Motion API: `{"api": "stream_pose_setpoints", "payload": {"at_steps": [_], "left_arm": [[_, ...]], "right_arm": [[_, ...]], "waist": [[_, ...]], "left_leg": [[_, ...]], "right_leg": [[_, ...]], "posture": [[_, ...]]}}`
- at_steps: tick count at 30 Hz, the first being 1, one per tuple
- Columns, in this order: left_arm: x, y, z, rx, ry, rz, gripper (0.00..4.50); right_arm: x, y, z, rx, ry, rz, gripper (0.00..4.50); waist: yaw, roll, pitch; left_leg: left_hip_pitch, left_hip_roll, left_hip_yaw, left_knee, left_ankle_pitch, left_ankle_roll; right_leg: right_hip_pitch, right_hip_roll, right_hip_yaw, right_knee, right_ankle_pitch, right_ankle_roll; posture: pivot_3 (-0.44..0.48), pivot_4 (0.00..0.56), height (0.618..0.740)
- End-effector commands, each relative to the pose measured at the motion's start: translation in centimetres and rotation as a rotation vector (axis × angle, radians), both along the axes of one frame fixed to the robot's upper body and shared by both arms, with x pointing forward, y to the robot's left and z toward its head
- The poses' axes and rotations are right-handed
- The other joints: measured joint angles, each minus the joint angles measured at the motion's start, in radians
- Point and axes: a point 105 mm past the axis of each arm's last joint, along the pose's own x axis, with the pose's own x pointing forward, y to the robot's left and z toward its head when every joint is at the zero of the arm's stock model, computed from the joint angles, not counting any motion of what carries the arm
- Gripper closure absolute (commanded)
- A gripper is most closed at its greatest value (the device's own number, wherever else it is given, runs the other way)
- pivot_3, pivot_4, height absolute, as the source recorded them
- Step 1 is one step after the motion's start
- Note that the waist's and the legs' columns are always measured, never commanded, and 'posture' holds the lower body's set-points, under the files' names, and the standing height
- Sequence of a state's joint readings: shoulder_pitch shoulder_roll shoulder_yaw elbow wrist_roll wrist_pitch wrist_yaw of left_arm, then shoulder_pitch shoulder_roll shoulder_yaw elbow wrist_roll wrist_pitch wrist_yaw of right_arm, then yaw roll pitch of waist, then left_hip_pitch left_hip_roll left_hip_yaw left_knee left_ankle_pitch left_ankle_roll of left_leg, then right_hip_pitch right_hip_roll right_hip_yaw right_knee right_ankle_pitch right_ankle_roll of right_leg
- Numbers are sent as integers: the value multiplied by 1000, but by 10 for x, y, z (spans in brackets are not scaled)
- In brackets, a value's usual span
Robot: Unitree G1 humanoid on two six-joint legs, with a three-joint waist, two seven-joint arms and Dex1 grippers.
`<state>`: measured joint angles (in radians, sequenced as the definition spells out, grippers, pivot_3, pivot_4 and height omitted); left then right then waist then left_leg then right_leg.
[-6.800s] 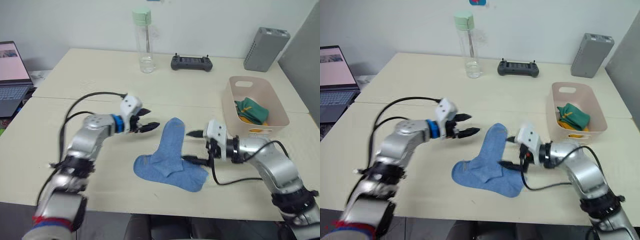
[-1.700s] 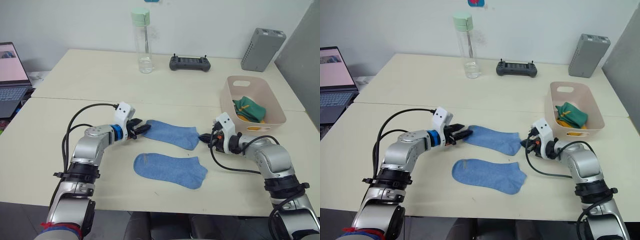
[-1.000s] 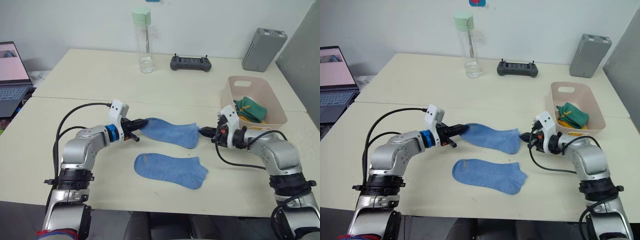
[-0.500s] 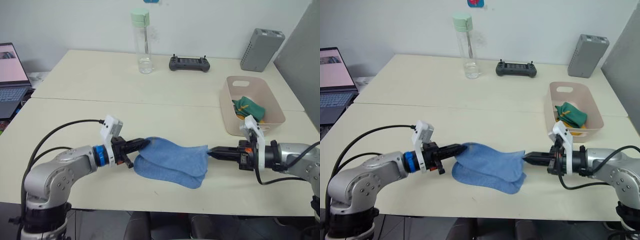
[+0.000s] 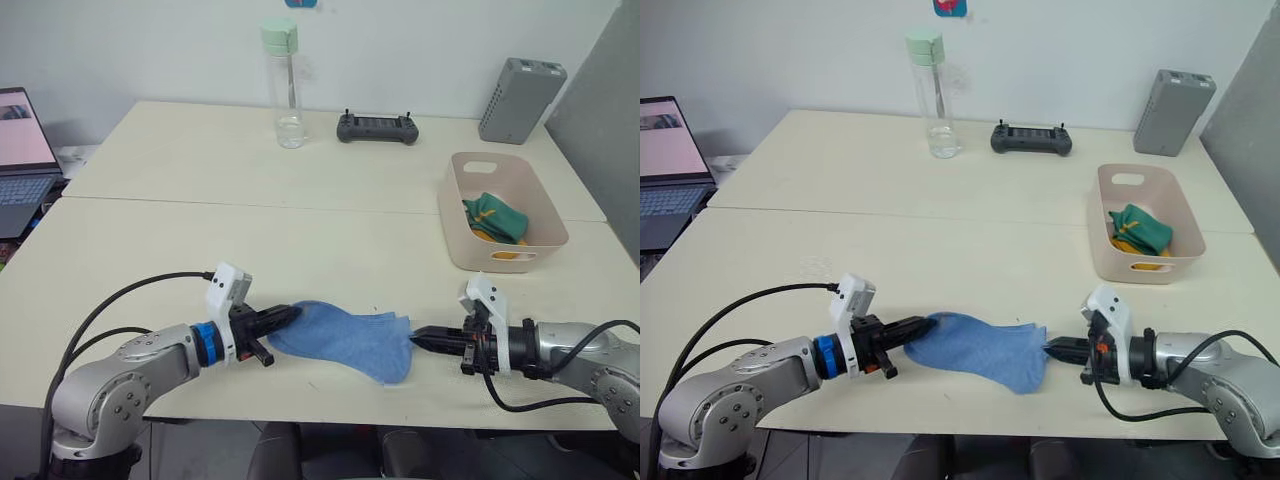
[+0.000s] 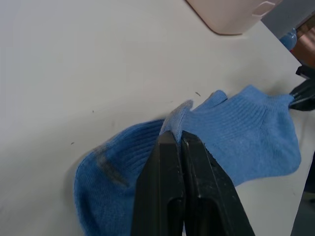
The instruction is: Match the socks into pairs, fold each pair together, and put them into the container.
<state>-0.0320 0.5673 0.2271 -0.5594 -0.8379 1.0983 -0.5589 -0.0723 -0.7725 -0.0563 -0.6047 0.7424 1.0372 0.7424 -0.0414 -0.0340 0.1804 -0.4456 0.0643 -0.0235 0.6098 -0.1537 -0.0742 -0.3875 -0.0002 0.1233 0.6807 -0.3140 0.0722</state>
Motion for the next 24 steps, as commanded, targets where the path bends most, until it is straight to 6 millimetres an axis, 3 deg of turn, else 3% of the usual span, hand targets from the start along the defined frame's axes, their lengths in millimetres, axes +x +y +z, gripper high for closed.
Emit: {"api": "stream_pose_setpoints", "payload": {"at_steps": [1,9,16,24], "left_arm": [[-3,0,7,12,-46,-12,4484],[-4,9,9,9,-40,21,4484],[-10,14,20,-37,-40,14,4484],[-11,12,3,-25,11,18,4484]], "right_arm": [[3,0,-1,-14,-45,18,4500],[8,0,-9,-41,-70,22,4500],[8,6,4,-15,-87,59,4500],[8,3,-2,-50,-52,63,4500]], "waist": [[0,0,0],[0,0,0],[0,0,0],[3,0,0]], "left_leg": [[0,0,0,0,0,0],[0,0,0,0,0,0],[0,0,0,0,0,0],[0,0,0,0,0,0]], "right_leg": [[0,0,0,0,0,0],[0,0,0,0,-1,-1],[0,0,0,0,-1,-1],[0,0,0,0,-1,-1]], "posture": [[0,150,740],[0,150,740],[0,150,740],[0,150,740]]}}
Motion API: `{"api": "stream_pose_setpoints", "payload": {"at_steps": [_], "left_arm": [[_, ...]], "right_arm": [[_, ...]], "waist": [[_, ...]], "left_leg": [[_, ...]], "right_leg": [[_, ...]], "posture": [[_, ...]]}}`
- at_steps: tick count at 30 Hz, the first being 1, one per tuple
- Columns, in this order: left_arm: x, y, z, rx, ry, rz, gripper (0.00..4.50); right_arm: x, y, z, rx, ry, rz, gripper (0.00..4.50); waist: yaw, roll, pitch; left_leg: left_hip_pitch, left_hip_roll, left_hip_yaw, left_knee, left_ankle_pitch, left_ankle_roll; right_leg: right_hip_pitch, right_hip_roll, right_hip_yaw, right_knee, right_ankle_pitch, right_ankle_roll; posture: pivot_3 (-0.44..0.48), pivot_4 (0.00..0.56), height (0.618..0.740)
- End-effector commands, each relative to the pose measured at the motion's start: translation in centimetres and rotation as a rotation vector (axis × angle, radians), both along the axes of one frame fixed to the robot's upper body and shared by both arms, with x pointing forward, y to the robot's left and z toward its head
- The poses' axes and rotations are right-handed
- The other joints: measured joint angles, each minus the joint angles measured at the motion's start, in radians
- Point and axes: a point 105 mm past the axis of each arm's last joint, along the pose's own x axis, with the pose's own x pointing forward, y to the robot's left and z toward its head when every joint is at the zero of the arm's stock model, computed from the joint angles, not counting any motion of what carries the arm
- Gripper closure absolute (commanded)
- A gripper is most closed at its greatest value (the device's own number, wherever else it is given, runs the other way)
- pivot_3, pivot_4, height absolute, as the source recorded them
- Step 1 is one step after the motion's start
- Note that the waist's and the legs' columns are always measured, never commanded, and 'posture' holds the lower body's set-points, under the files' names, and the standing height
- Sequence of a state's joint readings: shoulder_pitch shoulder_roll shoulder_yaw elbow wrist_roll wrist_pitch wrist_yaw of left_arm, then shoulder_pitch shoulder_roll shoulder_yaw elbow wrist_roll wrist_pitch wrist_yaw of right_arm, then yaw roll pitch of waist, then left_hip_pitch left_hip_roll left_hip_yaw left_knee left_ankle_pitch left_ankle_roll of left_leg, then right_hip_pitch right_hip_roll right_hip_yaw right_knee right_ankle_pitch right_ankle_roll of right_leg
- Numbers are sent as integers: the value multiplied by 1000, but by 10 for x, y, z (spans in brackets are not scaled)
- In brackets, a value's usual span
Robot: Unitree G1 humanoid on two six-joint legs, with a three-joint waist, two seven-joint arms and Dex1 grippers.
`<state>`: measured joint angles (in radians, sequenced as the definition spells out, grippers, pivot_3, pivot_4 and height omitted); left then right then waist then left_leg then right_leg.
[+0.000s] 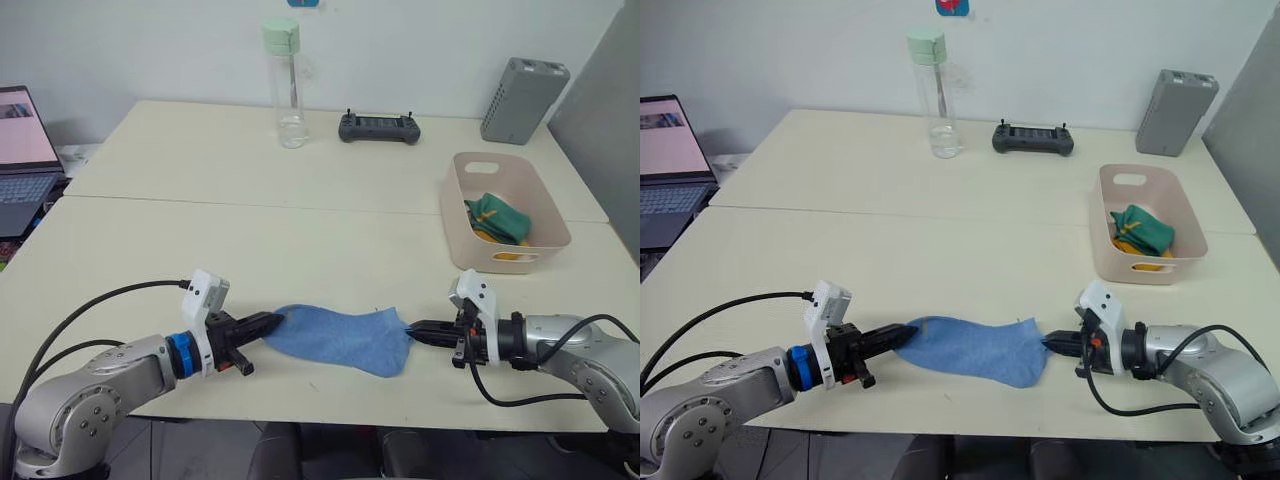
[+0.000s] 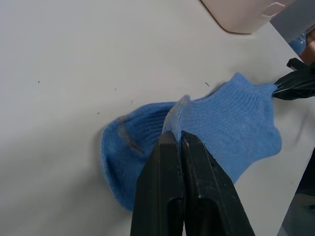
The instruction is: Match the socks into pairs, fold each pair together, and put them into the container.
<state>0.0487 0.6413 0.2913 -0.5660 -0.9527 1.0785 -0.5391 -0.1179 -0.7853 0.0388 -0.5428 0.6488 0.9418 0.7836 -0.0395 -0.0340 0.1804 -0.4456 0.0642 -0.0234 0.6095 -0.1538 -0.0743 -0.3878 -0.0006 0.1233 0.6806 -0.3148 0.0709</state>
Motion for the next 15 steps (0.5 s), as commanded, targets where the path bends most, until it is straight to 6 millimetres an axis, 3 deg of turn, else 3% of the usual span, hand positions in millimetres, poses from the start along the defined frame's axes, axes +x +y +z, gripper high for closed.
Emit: {"api": "stream_pose_setpoints", "payload": {"at_steps": [1,15], "left_arm": [[0,-5,1,-11,-17,-9,4484],[13,5,-12,20,-25,39,4484]], "right_arm": [[-2,-2,5,-10,-8,14,4500],[7,0,0,-23,-28,-3,4500]], "waist": [[1,0,0],[6,0,0]], "left_leg": [[0,0,0,0,0,0],[0,0,0,0,0,0]], "right_leg": [[0,0,0,0,0,0],[0,0,0,0,0,0]], "posture": [[0,150,740],[0,150,740]]}}
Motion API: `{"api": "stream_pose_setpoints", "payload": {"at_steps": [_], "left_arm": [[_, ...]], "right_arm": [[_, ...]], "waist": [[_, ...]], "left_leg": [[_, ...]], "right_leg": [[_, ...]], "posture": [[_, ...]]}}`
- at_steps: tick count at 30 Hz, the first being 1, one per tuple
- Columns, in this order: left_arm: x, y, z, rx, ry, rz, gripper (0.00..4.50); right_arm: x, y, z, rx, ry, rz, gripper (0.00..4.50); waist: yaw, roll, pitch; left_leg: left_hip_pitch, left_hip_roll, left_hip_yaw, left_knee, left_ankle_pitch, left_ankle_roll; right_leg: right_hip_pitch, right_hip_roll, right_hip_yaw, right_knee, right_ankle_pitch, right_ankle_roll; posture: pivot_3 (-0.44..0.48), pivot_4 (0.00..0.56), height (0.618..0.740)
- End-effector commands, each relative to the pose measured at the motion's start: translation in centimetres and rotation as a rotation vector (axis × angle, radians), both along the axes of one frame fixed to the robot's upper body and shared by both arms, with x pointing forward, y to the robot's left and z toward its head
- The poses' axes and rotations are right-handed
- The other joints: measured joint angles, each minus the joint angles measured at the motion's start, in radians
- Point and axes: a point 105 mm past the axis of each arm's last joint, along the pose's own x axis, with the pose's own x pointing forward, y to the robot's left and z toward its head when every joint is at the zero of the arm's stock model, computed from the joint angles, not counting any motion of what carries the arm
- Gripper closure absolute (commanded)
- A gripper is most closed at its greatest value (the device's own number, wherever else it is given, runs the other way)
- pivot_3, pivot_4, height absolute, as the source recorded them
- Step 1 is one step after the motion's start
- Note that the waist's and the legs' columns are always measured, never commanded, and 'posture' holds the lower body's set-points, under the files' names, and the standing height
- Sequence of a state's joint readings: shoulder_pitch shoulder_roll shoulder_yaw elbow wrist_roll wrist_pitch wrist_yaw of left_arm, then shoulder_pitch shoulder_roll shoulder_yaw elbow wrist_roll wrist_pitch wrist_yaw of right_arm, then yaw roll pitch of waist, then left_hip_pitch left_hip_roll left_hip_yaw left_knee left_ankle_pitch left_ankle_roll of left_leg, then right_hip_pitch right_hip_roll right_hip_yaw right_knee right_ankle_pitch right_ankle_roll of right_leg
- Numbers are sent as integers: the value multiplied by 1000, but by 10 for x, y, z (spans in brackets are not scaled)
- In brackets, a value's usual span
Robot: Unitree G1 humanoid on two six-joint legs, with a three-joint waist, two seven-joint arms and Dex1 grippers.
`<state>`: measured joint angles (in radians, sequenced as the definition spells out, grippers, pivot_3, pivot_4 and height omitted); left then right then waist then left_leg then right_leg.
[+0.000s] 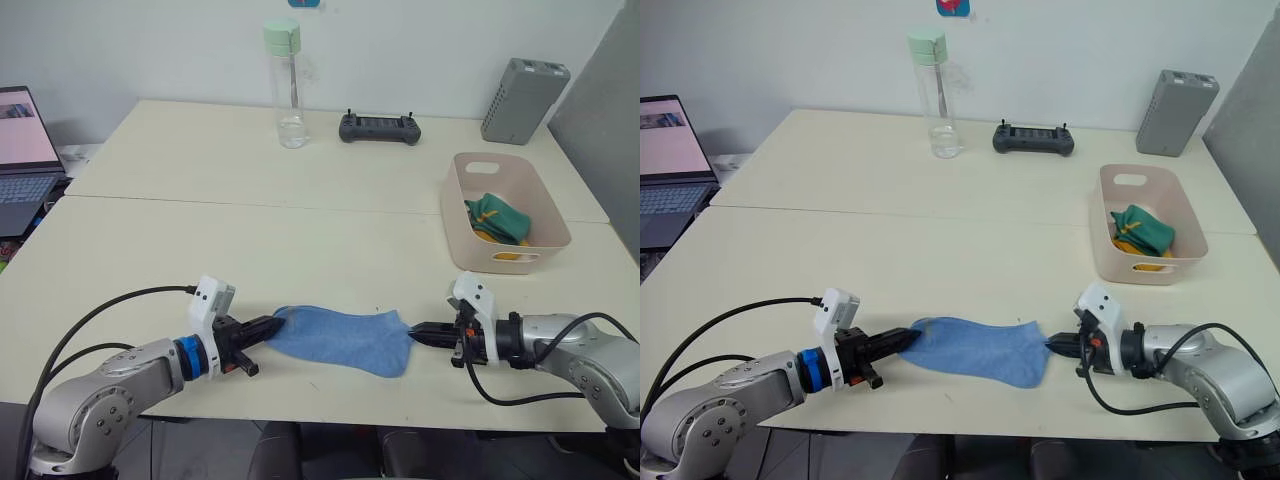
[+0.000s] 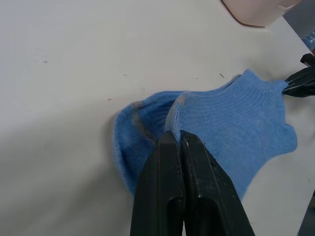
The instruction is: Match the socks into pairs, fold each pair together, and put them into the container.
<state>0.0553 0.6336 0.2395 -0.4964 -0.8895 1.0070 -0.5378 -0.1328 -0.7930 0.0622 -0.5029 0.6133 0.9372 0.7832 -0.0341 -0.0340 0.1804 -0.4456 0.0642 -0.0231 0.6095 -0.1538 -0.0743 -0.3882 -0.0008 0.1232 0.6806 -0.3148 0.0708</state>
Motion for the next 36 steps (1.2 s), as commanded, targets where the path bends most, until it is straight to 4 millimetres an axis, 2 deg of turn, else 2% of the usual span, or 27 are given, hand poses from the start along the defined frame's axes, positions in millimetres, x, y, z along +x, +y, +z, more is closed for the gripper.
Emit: {"api": "stream_pose_setpoints", "payload": {"at_steps": [1,7,16,17,20,25,28,30,32,33,35,36], "left_arm": [[7,-1,3,11,-42,-10,4484],[9,-4,5,2,-60,-26,4484],[11,-4,-6,42,-57,-37,4484],[11,-5,-7,43,-64,-39,4498],[12,-5,-9,41,-69,-42,3842],[11,-2,-2,31,-84,-49,2260],[11,6,12,32,-132,-54,1323],[15,10,20,72,-191,-61,672],[20,11,28,121,-259,-81,24],[21,8,33,151,-305,-134,24],[26,-3,38,178,-381,-242,268],[28,-9,37,194,-411,-292,527]], "right_arm": [[1,6,6,14,-39,22,4500],[1,6,8,13,-51,16,4500],[1,6,9,11,-51,5,4500],[1,6,10,13,-55,5,4282],[-1,5,13,19,-53,6,3486],[-2,-2,19,18,-69,-5,1686],[0,9,37,71,-162,39,665],[1,17,42,81,-204,76,0],[2,23,42,66,-240,116,0],[8,28,40,46,-278,124,0],[13,44,32,42,-308,185,473],[14,51,27,34,-322,224,746]], "waist": [[0,0,0],[1,0,0],[1,0,0],[1,0,0],[1,0,0],[1,0,0],[-2,0,0],[-3,0,0],[-2,0,0],[-1,0,0],[-1,-1,0],[-1,-1,0]], "left_leg": [[0,0,0,0,0,0],[0,0,0,0,0,0],[0,0,0,0,0,0],[0,0,0,0,0,0],[0,0,0,0,0,0],[0,0,0,0,0,0],[0,0,0,0,0,0],[0,1,0,0,0,0],[0,0,0,0,0,0],[0,0,0,0,0,0],[0,0,0,0,0,0],[2,0,1,0,0,0]], "right_leg": [[0,0,0,0,0,0],[0,0,0,0,0,0],[0,0,0,0,0,0],[0,0,0,0,0,0],[0,0,0,0,0,0],[0,0,0,0,0,0],[0,0,0,0,0,0],[0,0,0,0,0,0],[0,0,0,0,0,0],[0,0,0,0,0,0],[-1,0,0,-1,0,0],[-1,0,0,-1,0,0]], "posture": [[0,150,740],[0,150,740],[0,150,740],[0,150,740],[0,150,740],[0,150,740],[0,150,740],[0,150,740],[0,150,740],[0,150,740],[0,150,740],[0,150,740]]}}
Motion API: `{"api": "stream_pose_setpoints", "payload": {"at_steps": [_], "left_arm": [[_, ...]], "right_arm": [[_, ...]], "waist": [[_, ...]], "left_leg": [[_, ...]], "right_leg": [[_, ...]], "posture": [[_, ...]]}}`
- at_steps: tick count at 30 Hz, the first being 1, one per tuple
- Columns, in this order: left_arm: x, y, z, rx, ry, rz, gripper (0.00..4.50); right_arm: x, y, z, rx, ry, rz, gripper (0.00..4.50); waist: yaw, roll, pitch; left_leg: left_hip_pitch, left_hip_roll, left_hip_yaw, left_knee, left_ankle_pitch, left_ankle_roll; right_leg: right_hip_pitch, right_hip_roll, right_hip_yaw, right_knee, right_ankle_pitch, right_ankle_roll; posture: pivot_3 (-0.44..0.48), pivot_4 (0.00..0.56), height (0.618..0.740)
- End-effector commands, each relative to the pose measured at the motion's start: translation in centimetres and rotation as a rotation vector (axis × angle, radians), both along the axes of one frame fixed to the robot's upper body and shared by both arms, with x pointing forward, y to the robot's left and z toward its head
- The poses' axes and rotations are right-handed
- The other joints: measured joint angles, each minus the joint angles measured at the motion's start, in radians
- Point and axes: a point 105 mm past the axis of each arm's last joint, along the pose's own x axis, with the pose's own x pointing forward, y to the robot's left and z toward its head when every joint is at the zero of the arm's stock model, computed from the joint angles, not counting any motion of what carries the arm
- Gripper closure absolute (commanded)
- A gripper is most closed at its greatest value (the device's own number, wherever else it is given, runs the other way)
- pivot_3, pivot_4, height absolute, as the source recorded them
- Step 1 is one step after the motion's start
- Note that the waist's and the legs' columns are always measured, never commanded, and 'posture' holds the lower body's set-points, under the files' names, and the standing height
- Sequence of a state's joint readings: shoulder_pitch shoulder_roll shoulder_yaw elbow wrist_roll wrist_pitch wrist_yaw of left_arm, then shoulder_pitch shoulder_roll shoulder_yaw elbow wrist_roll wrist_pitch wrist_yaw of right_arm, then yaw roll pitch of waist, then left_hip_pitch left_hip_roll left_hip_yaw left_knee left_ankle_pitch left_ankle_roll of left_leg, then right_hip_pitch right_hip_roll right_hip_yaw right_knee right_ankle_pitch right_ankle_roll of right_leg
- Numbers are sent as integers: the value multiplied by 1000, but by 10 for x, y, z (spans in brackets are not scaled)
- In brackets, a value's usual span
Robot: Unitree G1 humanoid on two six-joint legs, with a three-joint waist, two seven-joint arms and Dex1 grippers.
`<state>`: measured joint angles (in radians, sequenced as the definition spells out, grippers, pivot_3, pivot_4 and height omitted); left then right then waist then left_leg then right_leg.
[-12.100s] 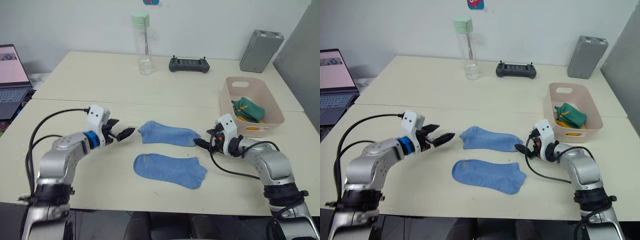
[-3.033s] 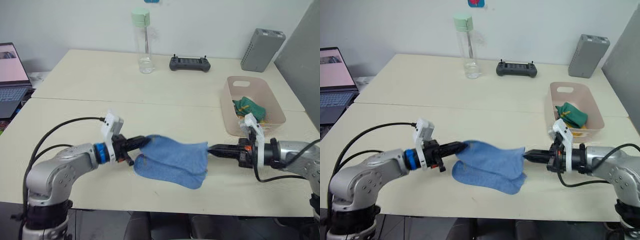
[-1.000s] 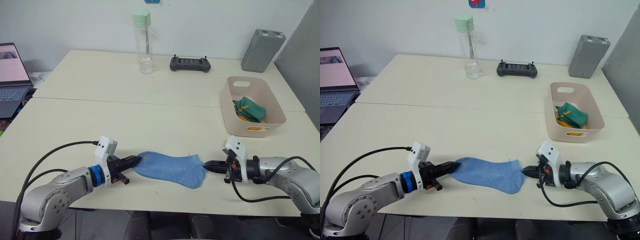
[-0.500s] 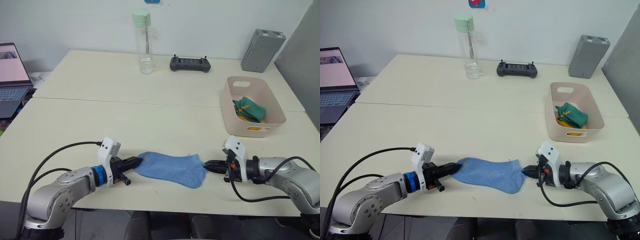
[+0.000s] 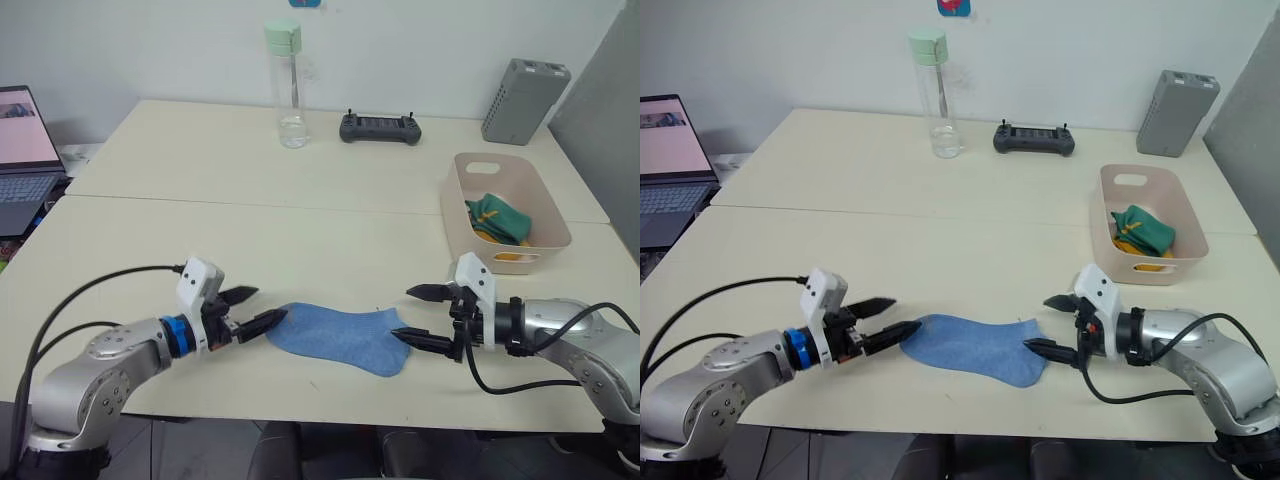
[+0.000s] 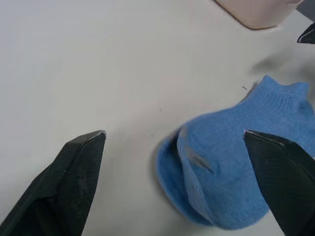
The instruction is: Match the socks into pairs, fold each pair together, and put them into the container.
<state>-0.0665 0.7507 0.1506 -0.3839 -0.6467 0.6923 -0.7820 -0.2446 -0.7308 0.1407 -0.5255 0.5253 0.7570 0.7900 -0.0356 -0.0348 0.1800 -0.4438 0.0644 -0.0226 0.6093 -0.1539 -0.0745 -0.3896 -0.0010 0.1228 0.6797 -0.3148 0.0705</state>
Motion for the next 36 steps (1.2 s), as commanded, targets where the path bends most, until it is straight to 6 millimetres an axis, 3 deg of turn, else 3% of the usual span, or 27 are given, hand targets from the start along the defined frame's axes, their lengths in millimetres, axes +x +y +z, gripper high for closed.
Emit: {"api": "stream_pose_setpoints", "payload": {"at_steps": [1,5,10,11,13,18,23,31,36], "left_arm": [[1,-23,3,76,-122,-193,832],[2,-28,-24,248,-176,-330,2055],[7,-16,-44,331,-185,-369,3701],[8,-12,-47,346,-187,-364,4032],[8,-7,-49,342,-183,-352,4461],[4,-4,-47,285,-176,-347,4461],[0,-16,-25,241,-234,-392,4461],[2,-14,-25,317,-262,-403,4461],[3,-12,-29,328,-258,-388,4461]], "right_arm": [[2,24,-9,-14,-67,113,1095],[8,37,-23,-24,-61,158,2510],[7,26,-47,-85,-29,132,4354],[5,18,-52,-101,-23,114,4500],[0,5,-58,-127,-11,91,4500],[-13,-8,-50,-113,-17,91,4500],[-17,5,-26,3,-51,136,4500],[-16,27,-33,14,-49,174,4500],[-13,31,-32,12,-58,176,4500]], "waist": [[1,0,0],[2,0,0],[3,0,0],[5,0,0],[6,1,0],[3,1,0],[-1,1,0],[1,1,0],[1,1,0]], "left_leg": [[0,0,0,0,0,0],[0,-1,3,-2,0,0],[-2,0,0,-4,0,0],[-2,0,0,-4,0,0],[-2,0,-1,-5,0,0],[0,1,0,-4,0,0],[3,1,1,-3,0,0],[4,1,1,-2,0,0],[4,1,1,-2,0,0]], "right_leg": [[0,0,0,0,0,0],[2,-1,1,-1,3,-5],[0,0,-2,1,4,-3],[0,0,-2,1,4,-3],[1,0,-3,1,3,-3],[3,0,-2,1,0,0],[5,0,0,2,0,-1],[6,0,0,2,-1,-1],[5,0,0,2,0,-1]], "posture": [[0,150,740],[0,150,740],[0,150,740],[0,150,740],[0,150,740],[0,150,740],[0,150,740],[0,150,740],[0,150,740]]}}
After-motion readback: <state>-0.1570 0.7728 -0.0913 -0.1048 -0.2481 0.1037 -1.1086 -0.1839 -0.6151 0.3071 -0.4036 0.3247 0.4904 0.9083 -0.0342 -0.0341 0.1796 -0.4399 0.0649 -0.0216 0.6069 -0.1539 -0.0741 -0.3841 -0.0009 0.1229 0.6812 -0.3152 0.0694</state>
